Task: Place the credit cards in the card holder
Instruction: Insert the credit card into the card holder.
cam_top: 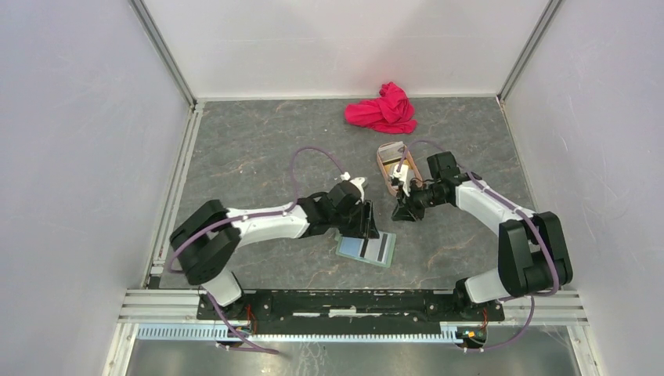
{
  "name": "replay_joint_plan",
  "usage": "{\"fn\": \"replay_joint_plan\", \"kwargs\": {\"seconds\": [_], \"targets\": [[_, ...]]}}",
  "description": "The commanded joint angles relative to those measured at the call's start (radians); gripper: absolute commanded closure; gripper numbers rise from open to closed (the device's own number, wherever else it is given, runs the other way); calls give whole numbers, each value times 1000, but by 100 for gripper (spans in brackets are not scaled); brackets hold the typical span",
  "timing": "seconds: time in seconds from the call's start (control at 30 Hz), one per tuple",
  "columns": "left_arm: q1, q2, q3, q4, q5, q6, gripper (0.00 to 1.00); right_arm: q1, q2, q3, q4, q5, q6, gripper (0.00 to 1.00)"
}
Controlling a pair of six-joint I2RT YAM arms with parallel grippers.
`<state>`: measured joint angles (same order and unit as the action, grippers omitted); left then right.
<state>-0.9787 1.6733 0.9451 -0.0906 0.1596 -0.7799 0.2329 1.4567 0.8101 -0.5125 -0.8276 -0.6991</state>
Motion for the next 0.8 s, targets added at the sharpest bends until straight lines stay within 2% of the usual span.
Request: {"fn": "replay_joint_plan", "kwargs": {"seconds": [0.0, 0.07, 0.13, 0.23, 0.3, 0.33, 0.4, 0.43, 0.5, 0.57, 0.67, 0.77], "targets": [[-6, -173, -67, 100, -102, 86, 45, 6, -40, 11, -91, -138, -235, 89], [-6, -241, -129, 152, -153, 118, 45, 5, -61, -1, -155, -174, -395, 97], [-6, -309, -206, 218, -217, 153, 45, 7, -100, -37, -210, -213, -588, 100], [-6, -425, -300, 300, -300, 206, 44, 8, -157, -108, -404, -248, -1091, 100], [-5, -499, -374, 391, -337, 223, 42, 8, -166, -138, -500, -238, -1326, 100], [-5, -536, -412, 452, -347, 233, 35, 6, -160, -140, -522, -232, -1359, 100], [-2, -600, -497, 552, -380, 202, 7, 7, -136, -122, -537, -209, -1361, 100], [2, -626, -535, 588, -400, 166, 1, 7, -124, -112, -545, -192, -1365, 100], [26, -652, -588, 653, -339, 122, 0, 7, -119, -110, -540, -167, -1370, 100], [52, -645, -598, 650, -242, 78, 0, 8, -137, -126, -512, -154, -1365, 100], [54, -589, -552, 555, -174, 35, 0, 8, -177, -161, -414, -131, -1294, 100], [54, -512, -499, 493, -100, -1, 7, 19, -201, -186, -332, -102, -1220, 100]]}}
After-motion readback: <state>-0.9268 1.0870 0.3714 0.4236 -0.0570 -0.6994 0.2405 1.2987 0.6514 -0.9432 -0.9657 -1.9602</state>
